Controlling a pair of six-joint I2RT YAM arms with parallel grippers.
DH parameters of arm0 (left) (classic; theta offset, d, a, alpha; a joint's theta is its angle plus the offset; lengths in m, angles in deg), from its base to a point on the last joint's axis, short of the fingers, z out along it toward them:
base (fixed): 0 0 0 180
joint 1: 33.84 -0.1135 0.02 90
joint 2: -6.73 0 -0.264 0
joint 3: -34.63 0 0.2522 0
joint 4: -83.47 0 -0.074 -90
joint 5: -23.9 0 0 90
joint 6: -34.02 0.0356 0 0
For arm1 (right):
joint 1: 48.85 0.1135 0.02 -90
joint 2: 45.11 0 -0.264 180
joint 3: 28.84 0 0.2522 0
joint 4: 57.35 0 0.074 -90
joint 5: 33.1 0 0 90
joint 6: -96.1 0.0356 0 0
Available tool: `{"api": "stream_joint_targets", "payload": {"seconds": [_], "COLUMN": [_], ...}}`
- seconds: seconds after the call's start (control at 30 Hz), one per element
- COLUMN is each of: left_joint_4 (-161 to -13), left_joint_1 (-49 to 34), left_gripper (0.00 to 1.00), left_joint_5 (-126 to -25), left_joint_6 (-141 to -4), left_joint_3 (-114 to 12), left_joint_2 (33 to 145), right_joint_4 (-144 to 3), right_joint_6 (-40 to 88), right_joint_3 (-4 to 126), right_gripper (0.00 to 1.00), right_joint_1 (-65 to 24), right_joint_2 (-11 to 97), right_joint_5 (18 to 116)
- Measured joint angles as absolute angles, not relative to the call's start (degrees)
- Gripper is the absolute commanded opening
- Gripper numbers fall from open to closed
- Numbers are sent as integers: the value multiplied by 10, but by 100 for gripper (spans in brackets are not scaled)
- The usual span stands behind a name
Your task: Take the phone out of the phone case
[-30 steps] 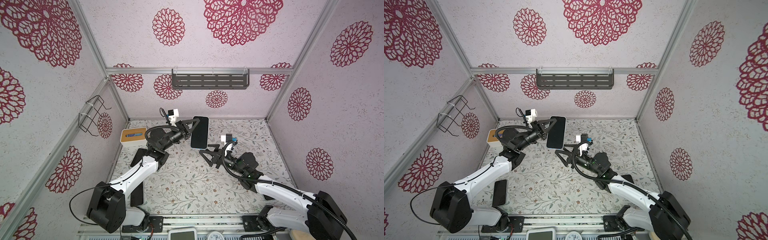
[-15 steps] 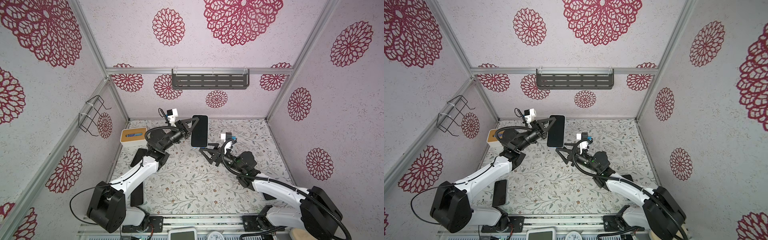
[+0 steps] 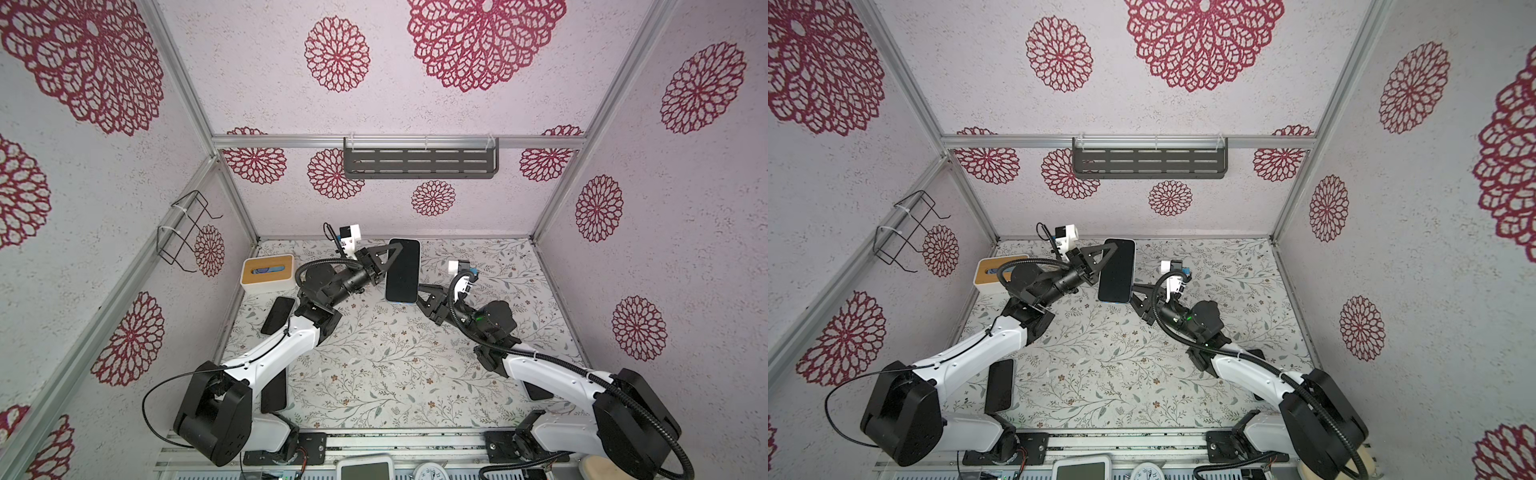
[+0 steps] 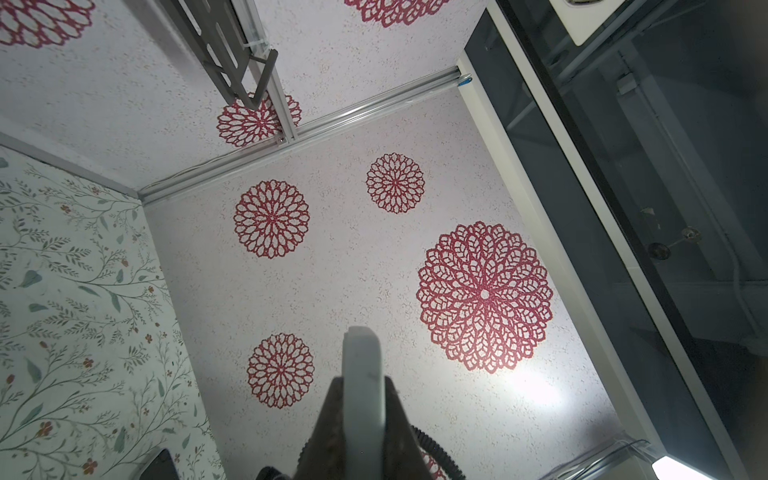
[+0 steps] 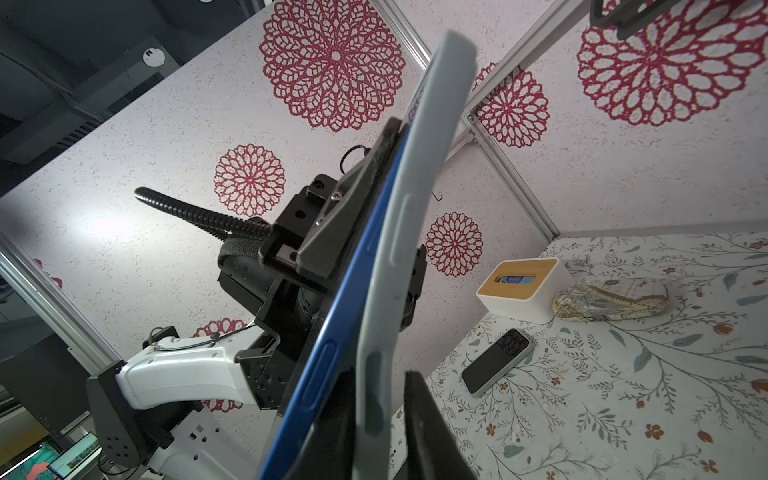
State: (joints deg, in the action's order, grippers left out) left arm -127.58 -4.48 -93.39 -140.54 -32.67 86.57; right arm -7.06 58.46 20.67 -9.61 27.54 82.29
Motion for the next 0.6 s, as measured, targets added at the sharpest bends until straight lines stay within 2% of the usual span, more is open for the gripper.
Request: {"api": "stream_joint_targets", "payload": {"seconds": [0.07, 0.13, 0.17, 0.27, 0.33, 0.6], "left_joint_4": [-1270, -1254, -1243, -1190, -1148, -982], "left_joint_1": [-45, -45, -45, -43, -42, -41], "left_gripper": [1, 40, 53, 75, 80, 87], "left_joint_5": [-928, -923, -921, -912, -904, -865], "left_joint_6": [-1400, -1391, -1384, -1357, -1334, -1224], "left_joint_3": [-326, -326, -326, -326, -326, -351], "left_joint_2": [866, 866, 866, 866, 866, 865], "right_joint_4": [-70, -81, -91, -146, -193, -316], "right_joint_6": [595, 607, 612, 618, 619, 637], "right_joint_3": [206, 204, 201, 191, 190, 178], "right_gripper": [5, 0, 0, 0, 0, 0], "right_joint_1": [-97, -97, -97, -97, -98, -108], "right_joint_2": [275, 274, 271, 252, 236, 200], "right_joint_5": [824, 822, 820, 810, 799, 755]}}
